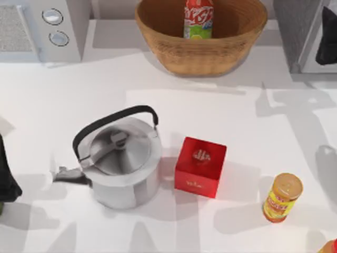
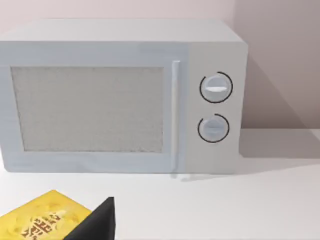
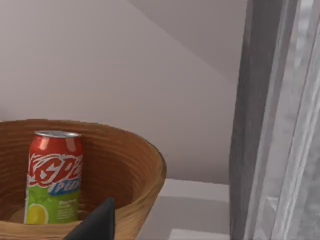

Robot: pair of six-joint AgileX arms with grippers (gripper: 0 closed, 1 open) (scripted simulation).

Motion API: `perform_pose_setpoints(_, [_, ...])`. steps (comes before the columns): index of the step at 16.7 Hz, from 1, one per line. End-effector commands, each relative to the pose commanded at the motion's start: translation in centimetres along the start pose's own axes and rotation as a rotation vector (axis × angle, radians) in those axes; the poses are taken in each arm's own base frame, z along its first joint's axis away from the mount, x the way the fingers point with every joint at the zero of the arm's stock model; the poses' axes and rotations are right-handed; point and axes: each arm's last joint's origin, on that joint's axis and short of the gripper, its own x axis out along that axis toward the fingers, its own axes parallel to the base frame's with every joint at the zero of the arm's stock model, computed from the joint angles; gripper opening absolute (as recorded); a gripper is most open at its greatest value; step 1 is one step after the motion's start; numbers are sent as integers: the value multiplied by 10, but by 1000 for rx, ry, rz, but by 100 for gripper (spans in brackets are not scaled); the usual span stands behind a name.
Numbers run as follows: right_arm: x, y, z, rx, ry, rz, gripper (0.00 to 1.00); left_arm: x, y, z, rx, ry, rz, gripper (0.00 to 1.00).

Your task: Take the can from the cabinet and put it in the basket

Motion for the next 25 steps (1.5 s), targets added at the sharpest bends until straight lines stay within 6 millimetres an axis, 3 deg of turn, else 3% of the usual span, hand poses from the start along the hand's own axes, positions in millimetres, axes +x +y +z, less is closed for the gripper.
perform_pose_setpoints(4, [-82, -22, -42, 10, -40, -23, 100, 0, 0, 0, 0, 0, 0, 100])
perform_pose_setpoints(8, [-125, -31, -91, 9, -98, -73, 100, 0, 0, 0, 0, 0, 0, 100])
perform_pose_setpoints(12, [-137, -35, -127, 7, -125, -122, 100, 0, 0, 0, 0, 0, 0, 100])
perform_pose_setpoints(15, [-138, -37, -136, 6, -135, -141, 100, 0, 0, 0, 0, 0, 0, 100])
perform_pose_setpoints(21, [-138, -36, -136, 6, -136, -138, 100, 0, 0, 0, 0, 0, 0, 100])
perform_pose_setpoints(25, [-138, -40, -118, -5, -185, -123, 100, 0, 0, 0, 0, 0, 0, 100])
